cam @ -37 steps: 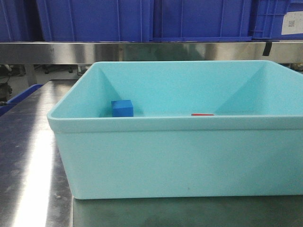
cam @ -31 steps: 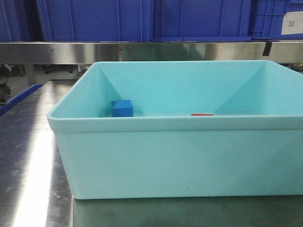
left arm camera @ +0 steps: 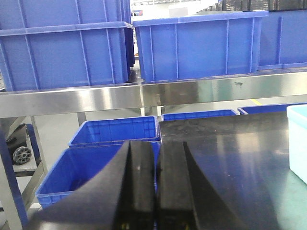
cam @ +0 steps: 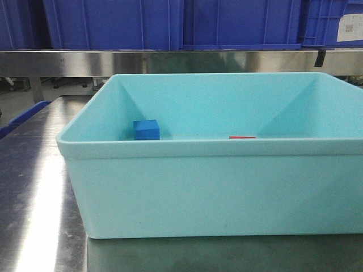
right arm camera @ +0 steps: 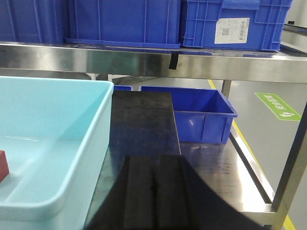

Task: Pick red cube and place on left shelf

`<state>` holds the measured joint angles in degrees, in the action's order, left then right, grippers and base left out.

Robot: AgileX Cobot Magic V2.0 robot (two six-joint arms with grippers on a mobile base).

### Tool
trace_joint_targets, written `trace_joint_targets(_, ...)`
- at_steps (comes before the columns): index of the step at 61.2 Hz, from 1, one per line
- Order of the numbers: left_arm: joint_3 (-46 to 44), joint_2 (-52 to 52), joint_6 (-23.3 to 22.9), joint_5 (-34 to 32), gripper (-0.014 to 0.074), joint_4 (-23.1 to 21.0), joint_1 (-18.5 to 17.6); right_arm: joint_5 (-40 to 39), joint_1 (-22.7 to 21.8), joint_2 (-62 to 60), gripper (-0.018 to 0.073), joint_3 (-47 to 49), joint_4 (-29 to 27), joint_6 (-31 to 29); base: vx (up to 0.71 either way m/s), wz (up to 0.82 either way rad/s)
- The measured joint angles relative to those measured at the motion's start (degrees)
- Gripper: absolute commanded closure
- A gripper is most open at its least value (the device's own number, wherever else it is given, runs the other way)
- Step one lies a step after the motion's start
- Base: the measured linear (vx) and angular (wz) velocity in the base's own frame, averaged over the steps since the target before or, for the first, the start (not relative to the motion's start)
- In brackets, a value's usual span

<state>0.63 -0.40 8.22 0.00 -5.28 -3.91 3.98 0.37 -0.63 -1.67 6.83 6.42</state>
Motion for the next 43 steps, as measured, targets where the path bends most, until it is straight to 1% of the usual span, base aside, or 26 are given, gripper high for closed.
trace_joint_targets(43,0.00,0.00,0.00,0.00,0.0491,0.00,0.00,0.00,0.00,0.00,0.0499,0.00,0.00,0.00,0.00,0.00)
